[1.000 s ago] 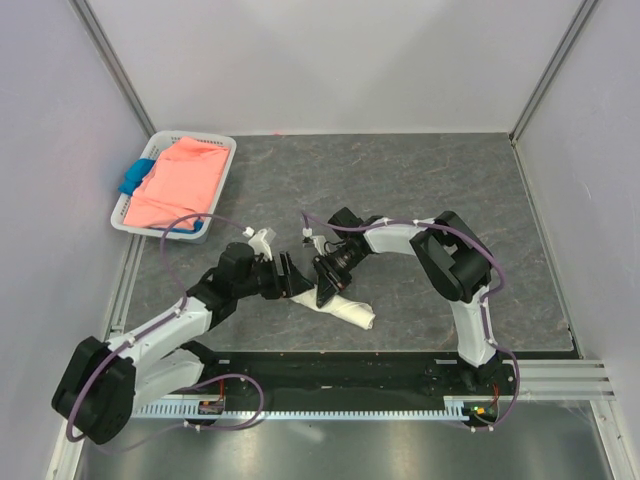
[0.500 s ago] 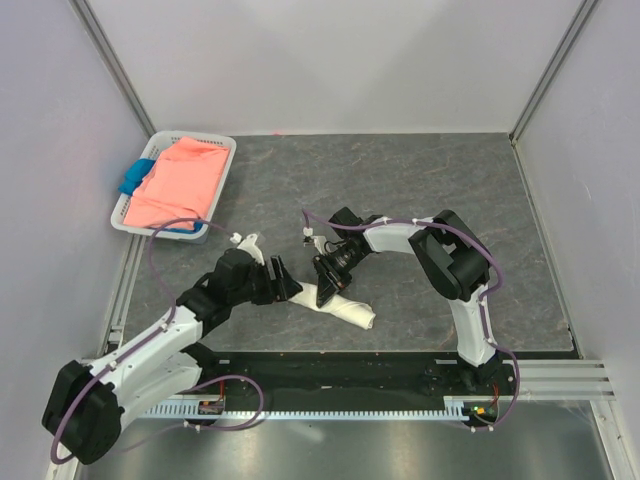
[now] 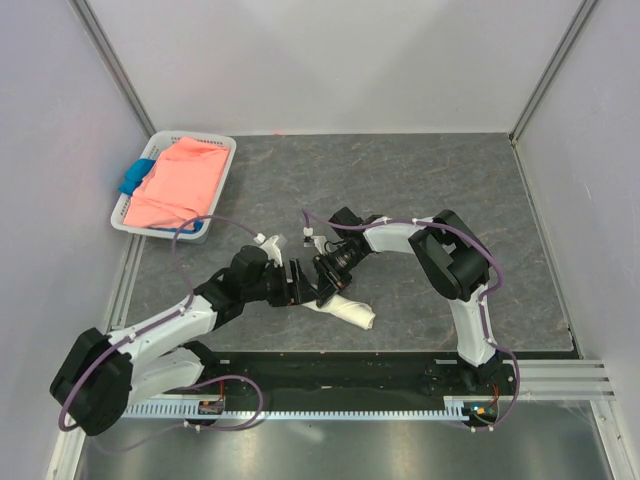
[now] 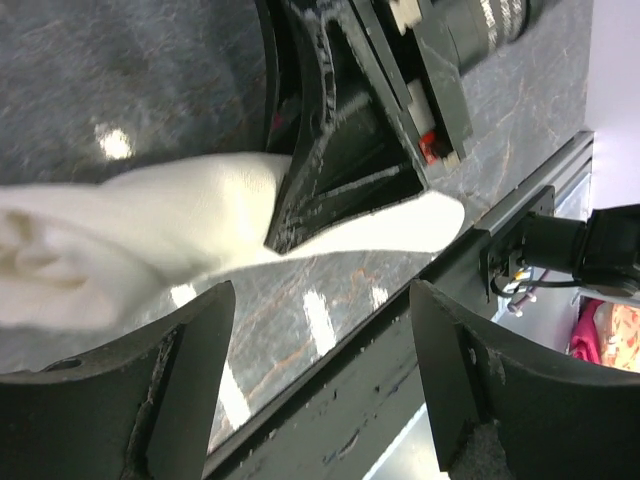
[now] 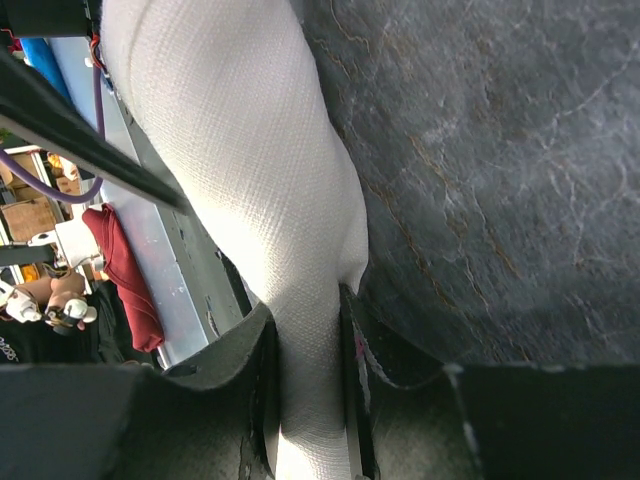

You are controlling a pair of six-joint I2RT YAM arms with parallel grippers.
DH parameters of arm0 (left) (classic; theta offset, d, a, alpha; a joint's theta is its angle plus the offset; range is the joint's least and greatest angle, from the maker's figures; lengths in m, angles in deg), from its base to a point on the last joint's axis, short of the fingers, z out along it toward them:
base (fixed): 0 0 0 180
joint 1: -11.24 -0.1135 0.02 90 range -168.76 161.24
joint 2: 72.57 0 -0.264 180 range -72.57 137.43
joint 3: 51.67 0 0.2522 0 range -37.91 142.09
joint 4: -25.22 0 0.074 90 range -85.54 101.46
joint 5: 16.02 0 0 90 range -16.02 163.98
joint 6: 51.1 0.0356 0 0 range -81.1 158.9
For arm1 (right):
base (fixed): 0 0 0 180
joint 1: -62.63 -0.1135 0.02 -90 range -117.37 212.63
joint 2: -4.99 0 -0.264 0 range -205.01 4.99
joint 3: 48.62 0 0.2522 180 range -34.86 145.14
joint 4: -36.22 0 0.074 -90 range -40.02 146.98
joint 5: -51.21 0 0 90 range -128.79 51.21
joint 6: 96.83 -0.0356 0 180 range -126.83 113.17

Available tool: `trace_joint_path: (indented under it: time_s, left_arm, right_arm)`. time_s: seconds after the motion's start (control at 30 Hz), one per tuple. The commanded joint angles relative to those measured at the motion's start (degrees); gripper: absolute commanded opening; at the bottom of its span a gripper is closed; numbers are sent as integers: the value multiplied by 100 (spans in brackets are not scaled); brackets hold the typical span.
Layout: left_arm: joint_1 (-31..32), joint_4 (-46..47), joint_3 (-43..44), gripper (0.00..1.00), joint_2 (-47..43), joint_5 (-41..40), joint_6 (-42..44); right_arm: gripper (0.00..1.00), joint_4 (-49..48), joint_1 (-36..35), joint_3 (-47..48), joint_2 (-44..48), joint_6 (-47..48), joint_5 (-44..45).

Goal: Fold the napkin, place the utensils inside, and roll it up
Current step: Roll the napkin with the utensil

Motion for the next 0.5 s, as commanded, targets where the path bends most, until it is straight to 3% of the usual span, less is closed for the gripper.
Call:
trace_joint_path:
  time_s: [0.0, 0.23, 0.33, 0.47]
  left_arm:
    - [8, 1083, 220, 77, 499, 185, -139]
    - [-1, 1523, 72, 76, 974, -281, 116]
    - [-1, 1674, -105, 76, 1106, -413, 169]
    - [-10, 1875, -166, 76, 1247, -536, 213]
  right_arm:
    - [34, -37, 0, -156, -384, 349, 1287]
    - [37, -54, -9, -173, -375, 323, 1330]
    - [55, -72, 0, -234, -226, 288, 1453]
    - [67, -98, 0, -366, 108, 235, 1603]
